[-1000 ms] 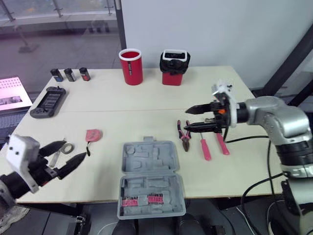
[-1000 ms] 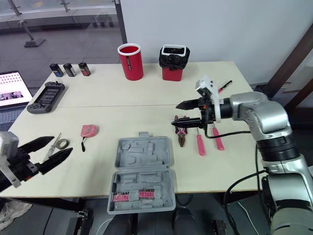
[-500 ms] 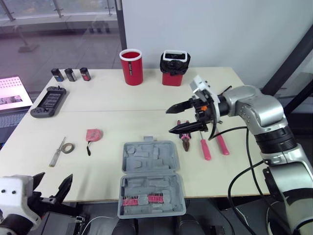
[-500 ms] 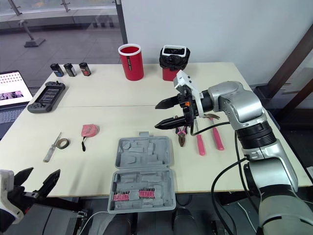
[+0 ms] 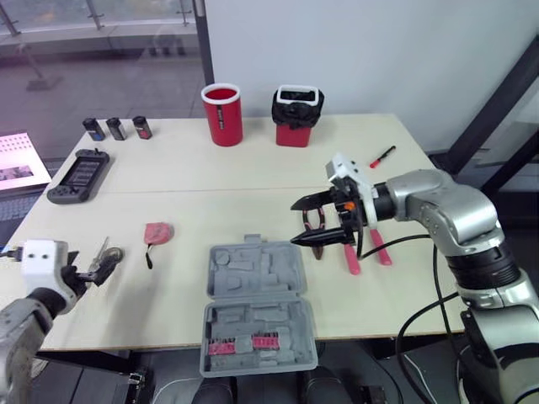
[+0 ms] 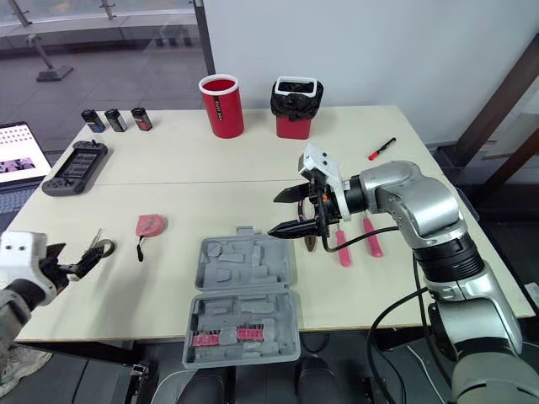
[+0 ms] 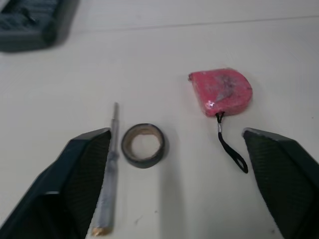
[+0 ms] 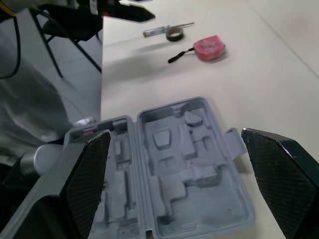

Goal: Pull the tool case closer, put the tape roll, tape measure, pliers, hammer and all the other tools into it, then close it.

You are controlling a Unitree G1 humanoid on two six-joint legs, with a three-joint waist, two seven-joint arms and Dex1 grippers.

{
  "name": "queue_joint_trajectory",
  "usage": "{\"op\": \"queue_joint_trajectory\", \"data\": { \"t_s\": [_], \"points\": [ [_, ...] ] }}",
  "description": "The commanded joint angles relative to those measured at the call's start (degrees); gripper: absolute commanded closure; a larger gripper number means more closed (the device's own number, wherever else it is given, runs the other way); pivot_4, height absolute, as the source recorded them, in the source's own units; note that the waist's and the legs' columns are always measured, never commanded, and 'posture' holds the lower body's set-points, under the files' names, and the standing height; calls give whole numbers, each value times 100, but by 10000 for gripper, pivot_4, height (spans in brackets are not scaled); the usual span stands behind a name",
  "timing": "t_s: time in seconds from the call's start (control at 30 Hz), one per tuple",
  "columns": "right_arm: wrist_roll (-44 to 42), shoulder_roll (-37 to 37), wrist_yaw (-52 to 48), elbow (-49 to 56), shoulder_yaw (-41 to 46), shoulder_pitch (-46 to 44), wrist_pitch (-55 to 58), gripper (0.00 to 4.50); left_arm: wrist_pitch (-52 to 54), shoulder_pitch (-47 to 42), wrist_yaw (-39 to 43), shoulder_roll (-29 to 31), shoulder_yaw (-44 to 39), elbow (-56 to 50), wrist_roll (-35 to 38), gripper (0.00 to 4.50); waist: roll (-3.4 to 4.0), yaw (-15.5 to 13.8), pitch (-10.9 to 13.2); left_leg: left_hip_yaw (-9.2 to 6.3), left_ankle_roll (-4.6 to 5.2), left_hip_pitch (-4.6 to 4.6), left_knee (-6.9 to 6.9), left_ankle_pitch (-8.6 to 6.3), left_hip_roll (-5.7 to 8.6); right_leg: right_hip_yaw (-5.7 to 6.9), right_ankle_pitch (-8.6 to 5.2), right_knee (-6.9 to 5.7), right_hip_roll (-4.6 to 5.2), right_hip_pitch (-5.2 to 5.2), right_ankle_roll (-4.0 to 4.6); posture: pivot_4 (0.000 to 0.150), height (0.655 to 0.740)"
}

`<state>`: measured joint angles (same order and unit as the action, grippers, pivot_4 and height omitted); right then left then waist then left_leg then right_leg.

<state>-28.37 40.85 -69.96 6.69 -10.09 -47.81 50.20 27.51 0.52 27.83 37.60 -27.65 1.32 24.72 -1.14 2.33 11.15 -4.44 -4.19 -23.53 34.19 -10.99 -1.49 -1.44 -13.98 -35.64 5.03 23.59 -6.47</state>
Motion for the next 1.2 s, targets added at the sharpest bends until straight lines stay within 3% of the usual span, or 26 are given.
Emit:
{"op": "queue_joint_trajectory", "data": {
  "t_s": [0.03, 0.43, 0.9, 1.07, 1.2],
  "points": [
    [-176, 169, 178, 390, 306, 7, 204, 0, -518, -550, 191, 210, 315, 933, -430, 18638, 0, -2, 0, -1, 0, 0, 0, 0, -2, 0, 0, -3, -2, 1, 0, 1500, 7400],
    [-372, 457, 453, 657, 481, 80, 436, 0, -1252, -1394, 271, 152, 757, 2434, -952, 18638, -1, -6, 0, 0, 0, 1, 0, 0, -4, 0, 0, -20, -2, 7, -1, 1500, 7400],
    [-369, 408, 598, 555, 394, -70, 325, 0, -1361, -1876, 475, 129, 1001, 3298, -1083, 18638, -1, -13, 0, 0, 0, 2, 2, 1, -4, 0, 5, -35, -2, 12, -15, 1500, 7400],
    [-374, 412, 638, 566, 387, -69, 323, 0, -1442, -2098, 533, 229, 926, 3704, -1036, 42651, -1, -13, 0, 0, 0, 2, 2, 1, -4, 0, 9, -38, -2, 13, -24, 1500, 7400],
    [-380, 436, 652, 586, 399, -46, 316, 0, -1526, -2200, 560, 362, 788, 3834, -973, 44440, -1, 2, 0, 0, 0, 2, 2, 1, -4, 0, 10, -38, -2, 14, -26, 1500, 7400]
  ]
}}
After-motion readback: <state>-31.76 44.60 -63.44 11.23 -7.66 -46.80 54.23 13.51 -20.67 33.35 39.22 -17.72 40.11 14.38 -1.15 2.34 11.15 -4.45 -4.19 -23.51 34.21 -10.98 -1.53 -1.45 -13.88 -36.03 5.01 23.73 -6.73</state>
